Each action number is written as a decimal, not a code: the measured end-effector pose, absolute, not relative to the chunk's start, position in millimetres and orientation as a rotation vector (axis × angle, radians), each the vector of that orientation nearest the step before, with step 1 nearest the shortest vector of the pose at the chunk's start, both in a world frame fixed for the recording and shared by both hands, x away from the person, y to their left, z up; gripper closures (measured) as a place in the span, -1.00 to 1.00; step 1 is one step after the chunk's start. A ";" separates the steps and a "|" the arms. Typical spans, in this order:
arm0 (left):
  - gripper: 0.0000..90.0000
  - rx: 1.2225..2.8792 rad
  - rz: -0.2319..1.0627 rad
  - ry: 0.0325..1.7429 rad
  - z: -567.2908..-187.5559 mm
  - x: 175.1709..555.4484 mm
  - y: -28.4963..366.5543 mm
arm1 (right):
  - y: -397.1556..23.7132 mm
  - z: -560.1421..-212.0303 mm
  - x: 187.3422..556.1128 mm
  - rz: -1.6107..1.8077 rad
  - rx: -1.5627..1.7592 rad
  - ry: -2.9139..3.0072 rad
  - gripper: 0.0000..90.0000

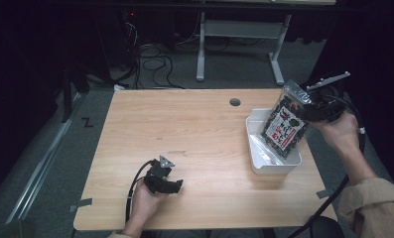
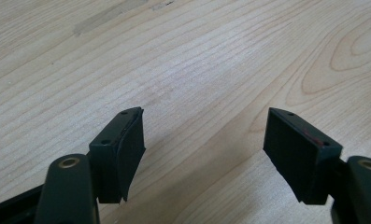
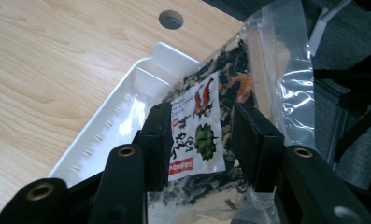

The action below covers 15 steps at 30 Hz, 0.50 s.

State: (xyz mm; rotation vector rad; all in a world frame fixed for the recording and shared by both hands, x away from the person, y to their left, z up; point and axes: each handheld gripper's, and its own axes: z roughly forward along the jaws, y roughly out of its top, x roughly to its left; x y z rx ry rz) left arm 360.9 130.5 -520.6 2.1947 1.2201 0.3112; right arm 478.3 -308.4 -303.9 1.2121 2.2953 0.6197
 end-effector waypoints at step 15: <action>-0.34 2.194 0.311 1.220 -520.3 360.6 130.5 | -277.3 -305.8 454.2 0.757 1.080 2.362 0.27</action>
